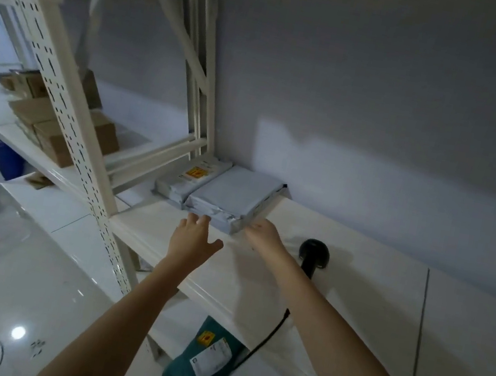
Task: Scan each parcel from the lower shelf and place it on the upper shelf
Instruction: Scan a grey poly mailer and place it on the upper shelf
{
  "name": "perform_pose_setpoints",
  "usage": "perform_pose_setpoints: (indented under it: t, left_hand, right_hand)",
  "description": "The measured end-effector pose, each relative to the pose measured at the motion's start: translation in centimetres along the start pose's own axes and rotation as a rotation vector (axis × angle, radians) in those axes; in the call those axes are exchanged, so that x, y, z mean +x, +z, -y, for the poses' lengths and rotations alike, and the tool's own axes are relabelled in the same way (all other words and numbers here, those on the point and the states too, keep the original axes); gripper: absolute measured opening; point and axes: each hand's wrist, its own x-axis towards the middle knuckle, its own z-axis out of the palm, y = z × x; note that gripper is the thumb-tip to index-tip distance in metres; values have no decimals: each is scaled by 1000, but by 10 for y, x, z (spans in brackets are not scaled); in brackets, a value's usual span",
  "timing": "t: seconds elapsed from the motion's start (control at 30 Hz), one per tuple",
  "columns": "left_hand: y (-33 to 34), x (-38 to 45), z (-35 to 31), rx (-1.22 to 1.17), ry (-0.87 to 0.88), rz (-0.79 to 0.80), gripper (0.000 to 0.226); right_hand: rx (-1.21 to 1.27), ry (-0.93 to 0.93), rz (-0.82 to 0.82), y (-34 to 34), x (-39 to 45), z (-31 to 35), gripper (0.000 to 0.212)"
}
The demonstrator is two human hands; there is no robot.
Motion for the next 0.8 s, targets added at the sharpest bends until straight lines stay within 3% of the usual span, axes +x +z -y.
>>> perform_pose_setpoints:
  t: [0.1, 0.3, 0.43, 0.67, 0.8]
  left_hand:
    - [11, 30, 13, 20, -80, 87, 79]
    - [19, 84, 26, -29, -91, 58, 87]
    - [19, 113, 30, -76, -68, 49, 78]
    - [23, 153, 45, -87, 2, 89, 56]
    - [24, 171, 54, -19, 60, 150, 52]
  right_hand:
    - [4, 14, -46, 6, 32, 6, 42]
    - [58, 117, -59, 16, 76, 6, 35]
    - [74, 146, -74, 28, 95, 4, 11]
    - [15, 267, -231, 52, 120, 0, 42]
    - [0, 341, -310, 61, 129, 2, 48]
